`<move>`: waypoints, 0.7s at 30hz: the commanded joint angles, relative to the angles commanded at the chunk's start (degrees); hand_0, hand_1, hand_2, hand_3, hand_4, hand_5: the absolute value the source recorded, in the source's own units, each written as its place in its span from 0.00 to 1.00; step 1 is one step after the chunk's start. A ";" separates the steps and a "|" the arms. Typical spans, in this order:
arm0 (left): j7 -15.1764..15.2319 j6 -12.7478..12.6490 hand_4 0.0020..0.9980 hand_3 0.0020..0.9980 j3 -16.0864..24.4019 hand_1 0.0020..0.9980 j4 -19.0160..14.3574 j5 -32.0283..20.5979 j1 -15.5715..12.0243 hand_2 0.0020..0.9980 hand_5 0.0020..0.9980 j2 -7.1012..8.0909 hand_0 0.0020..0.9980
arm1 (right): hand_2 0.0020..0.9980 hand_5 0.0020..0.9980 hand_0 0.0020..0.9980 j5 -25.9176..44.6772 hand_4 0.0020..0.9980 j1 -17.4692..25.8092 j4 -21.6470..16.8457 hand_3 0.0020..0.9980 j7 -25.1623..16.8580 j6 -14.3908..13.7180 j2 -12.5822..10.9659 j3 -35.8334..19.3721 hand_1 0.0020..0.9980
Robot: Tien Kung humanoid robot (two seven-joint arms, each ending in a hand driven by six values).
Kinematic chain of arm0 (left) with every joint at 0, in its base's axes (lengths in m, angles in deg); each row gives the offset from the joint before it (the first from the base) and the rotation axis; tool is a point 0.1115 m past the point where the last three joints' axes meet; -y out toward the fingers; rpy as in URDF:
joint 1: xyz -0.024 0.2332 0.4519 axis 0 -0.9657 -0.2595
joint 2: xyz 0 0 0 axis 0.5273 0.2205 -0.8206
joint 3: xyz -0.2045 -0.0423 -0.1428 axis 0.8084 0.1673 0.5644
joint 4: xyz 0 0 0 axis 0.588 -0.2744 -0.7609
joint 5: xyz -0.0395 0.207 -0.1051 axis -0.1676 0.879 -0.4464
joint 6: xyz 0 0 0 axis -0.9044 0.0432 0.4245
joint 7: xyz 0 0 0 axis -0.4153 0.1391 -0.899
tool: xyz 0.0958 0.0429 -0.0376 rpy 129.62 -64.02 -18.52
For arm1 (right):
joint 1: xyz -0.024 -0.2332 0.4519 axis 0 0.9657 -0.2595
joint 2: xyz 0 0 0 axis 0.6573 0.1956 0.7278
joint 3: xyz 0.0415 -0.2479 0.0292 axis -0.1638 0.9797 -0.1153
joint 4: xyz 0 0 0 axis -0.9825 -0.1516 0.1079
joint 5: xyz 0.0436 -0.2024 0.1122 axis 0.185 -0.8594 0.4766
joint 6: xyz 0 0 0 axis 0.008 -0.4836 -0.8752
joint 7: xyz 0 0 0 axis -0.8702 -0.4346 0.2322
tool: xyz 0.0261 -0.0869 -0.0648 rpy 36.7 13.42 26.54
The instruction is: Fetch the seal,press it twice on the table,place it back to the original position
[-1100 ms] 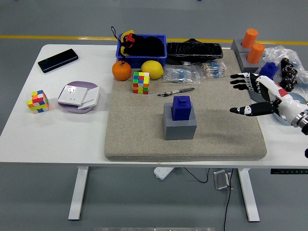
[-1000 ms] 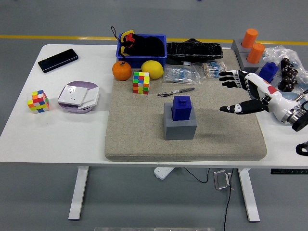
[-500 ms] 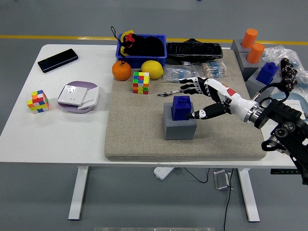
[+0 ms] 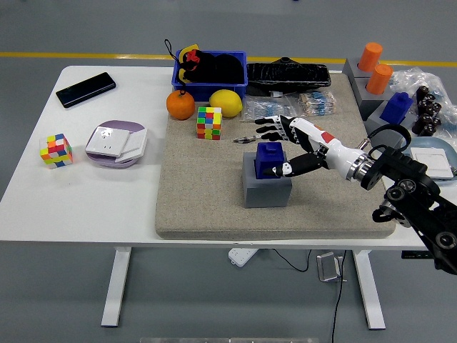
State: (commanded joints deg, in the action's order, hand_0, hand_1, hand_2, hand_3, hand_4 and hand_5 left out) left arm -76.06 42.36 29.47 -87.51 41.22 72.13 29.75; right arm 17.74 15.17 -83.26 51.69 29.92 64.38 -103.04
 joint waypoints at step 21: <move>0.20 0.09 0.69 0.75 -0.39 0.69 0.00 -0.49 0.14 0.68 0.25 -0.10 0.72 | 0.75 0.00 0.74 1.17 0.91 1.34 0.41 0.80 -0.59 -1.69 -0.07 1.23 0.72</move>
State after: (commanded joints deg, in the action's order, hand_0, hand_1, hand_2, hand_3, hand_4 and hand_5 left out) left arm -75.86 42.45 29.08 -87.51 40.73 72.27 29.65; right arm 18.91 16.51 -82.85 51.09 28.24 64.31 -101.81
